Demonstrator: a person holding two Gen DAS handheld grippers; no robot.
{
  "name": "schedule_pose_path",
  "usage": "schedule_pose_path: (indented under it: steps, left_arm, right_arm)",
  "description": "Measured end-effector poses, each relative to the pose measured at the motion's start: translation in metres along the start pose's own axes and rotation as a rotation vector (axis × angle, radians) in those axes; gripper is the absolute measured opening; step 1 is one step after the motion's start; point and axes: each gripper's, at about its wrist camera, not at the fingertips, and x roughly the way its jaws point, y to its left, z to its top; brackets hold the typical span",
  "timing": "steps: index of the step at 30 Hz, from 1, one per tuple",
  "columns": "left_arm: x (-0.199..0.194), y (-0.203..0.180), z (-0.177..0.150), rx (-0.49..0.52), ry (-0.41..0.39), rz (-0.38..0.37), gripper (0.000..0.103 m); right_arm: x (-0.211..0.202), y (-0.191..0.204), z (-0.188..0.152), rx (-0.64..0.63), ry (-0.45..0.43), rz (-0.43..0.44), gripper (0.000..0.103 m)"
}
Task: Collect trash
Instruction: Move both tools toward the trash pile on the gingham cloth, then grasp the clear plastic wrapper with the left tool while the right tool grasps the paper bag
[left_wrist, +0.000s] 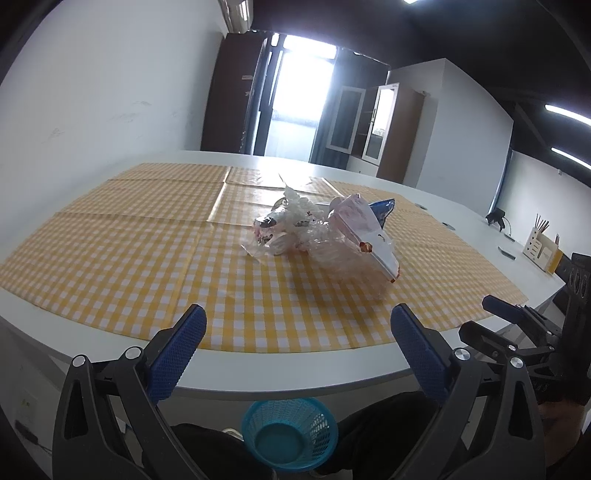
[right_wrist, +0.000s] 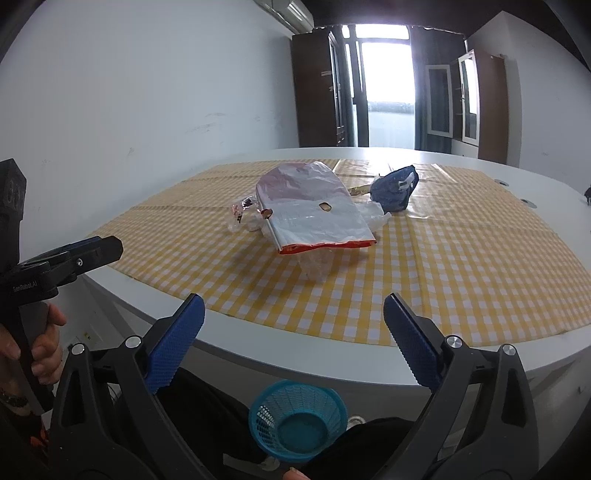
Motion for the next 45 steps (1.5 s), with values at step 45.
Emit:
schedule_pose_path:
  steps: [45]
  left_arm:
    - [0.128, 0.038, 0.068, 0.11, 0.161, 0.079, 0.097]
  right_arm:
    - [0.109, 0.026, 0.059, -0.152, 0.08, -0.123, 0.08]
